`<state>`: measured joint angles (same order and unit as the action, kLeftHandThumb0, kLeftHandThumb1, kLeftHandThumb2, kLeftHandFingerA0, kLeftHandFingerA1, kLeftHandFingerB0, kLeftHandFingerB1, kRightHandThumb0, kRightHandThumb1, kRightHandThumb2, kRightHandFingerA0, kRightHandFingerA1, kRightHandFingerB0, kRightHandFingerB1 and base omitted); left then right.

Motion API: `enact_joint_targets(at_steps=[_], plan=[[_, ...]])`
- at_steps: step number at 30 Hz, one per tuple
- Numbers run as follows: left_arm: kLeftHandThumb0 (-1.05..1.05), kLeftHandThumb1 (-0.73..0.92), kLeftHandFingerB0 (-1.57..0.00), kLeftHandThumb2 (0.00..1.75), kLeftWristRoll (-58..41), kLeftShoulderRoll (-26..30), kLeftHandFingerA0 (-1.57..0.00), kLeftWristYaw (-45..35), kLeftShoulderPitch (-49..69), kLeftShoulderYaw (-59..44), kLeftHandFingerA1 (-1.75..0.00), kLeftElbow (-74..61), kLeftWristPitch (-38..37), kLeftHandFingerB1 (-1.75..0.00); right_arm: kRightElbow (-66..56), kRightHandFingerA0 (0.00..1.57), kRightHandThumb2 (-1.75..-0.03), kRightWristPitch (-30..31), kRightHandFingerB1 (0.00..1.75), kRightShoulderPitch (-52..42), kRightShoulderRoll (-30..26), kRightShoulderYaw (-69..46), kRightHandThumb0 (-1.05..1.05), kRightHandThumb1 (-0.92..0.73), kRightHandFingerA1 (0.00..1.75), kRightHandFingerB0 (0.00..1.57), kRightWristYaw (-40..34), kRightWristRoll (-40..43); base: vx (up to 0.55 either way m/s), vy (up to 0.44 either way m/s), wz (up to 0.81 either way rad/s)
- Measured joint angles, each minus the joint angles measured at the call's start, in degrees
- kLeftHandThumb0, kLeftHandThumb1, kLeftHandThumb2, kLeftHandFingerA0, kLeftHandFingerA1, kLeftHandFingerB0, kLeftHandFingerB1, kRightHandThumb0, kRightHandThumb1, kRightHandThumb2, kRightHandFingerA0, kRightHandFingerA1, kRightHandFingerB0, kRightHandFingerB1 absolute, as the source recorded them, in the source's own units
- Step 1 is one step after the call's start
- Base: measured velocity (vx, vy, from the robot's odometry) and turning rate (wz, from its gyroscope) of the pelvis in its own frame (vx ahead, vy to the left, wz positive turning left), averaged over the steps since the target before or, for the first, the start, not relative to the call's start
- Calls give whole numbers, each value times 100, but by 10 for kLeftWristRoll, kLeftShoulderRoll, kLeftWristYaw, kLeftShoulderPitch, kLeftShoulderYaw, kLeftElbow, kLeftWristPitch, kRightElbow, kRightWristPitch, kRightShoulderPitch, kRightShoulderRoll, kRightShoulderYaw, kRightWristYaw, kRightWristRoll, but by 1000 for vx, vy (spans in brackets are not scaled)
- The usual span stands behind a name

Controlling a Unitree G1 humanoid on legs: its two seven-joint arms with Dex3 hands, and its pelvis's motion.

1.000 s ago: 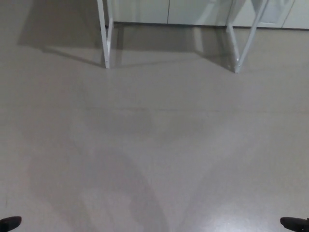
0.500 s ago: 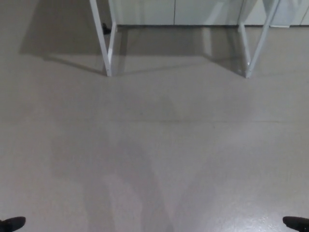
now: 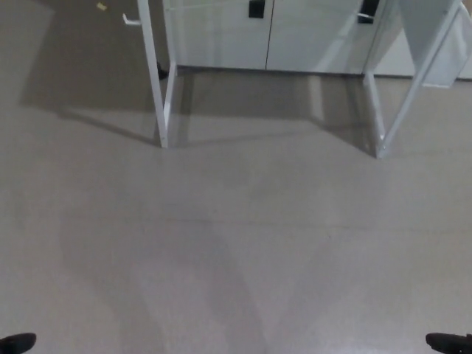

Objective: The robot walk towards a table in front and click the button on the base of the boilling pot using its left middle finger

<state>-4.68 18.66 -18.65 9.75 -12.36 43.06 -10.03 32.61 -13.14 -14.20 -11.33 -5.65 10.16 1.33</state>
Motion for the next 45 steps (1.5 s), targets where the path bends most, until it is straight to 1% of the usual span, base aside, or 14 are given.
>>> enact_joint_targets(at_steps=[1, 3, 5, 7, 19, 20, 22, 24, 26, 27, 36, 37, 38, 45], plan=[[-40, 41, -42, 67, 0, 0, -60, 0, 0, 0, -49, 1, 0, -43, 0, 80, -52, 0, 50, 0, 0, 1, -15, -42, 58, 54, 0, 0, 202, -173, 4], [-39, 41, -44, 66, 0, 0, -62, 0, 3, 1, -49, 3, 0, -43, 0, 77, -59, -1, 54, -2, 0, 2, -25, -39, 61, 53, 1, 0, 159, -178, 5], [-39, 41, -44, 66, 0, 1, -62, 0, 4, 2, -49, 4, -1, -43, 0, 77, -59, 0, 53, -2, 1, 5, -24, -40, 61, 53, 1, -1, 277, -184, 31], [-40, 41, -42, 66, 0, -1, -63, 0, 0, 4, -49, 4, -5, -43, -3, 79, -51, 0, 50, -3, -4, 2, -16, -43, 56, 56, 1, -1, 275, -161, 18], [-40, 41, -42, 67, 1, 1, -63, -1, 5, 10, -50, 5, -12, -43, -7, 79, -52, 2, 51, -8, -1, 7, -16, -43, 58, 55, 0, -3, 270, -35, -7], [-40, 41, -42, 66, 1, 5, -63, -1, 4, 10, -50, 6, -13, -43, -7, 78, -58, 2, 53, -7, -1, 7, -23, -41, 61, 53, 1, -3, 187, 105, 16], [-41, 41, -41, 68, 1, 8, -62, -1, 2, 10, -50, 7, -16, -43, -7, 79, -52, 2, 51, -6, -1, 7, -16, -43, 58, 54, 1, -4, 148, 33, 8], [-40, 41, -44, 67, 1, 9, -62, -1, 2, 11, -50, 11, -19, -44, -7, 79, -58, 2, 53, -6, -1, 7, -21, -41, 62, 53, 2, -4, 125, -43, 6], [-39, 42, -44, 67, 1, 10, -63, -1, 4, 11, -49, 15, -19, -44, -7, 80, -52, 2, 50, -8, -1, 8, -15, -44, 58, 54, 2, -5, 158, -70, 5], [-40, 41, -43, 67, 1, 10, -62, -1, 5, 11, -49, 17, -19, -43, -7, 81, -58, 2, 53, -8, -1, 8, -22, -41, 63, 53, 2, -6, 124, -44, 12], [-42, 41, -41, 68, 2, 5, -61, 1, 9, 19, -50, 26, -26, -44, -5, 80, -58, 0, 54, -16, -7, 7, -23, -41, 63, 53, 3, -10, 183, -300, 11], [-43, 40, -42, 68, 2, 4, -65, 1, 10, 20, -51, 26, -27, -44, -5, 80, -52, 0, 51, -16, -8, 7, -16, -43, 59, 55, 3, -10, 218, -200, -13], [-43, 40, -41, 68, 3, 3, -65, 1, 11, 23, -51, 26, -29, -44, -4, 78, -59, 0, 54, -17, -9, 6, -23, -42, 62, 53, 3, -10, 222, -124, -6], [-42, 40, -41, 68, 3, -2, -61, 5, 18, 26, -51, 25, -34, -44, 7, 78, -59, -2, 55, -19, -11, 10, -25, -40, 63, 54, 5, -10, 207, -42, -5]])
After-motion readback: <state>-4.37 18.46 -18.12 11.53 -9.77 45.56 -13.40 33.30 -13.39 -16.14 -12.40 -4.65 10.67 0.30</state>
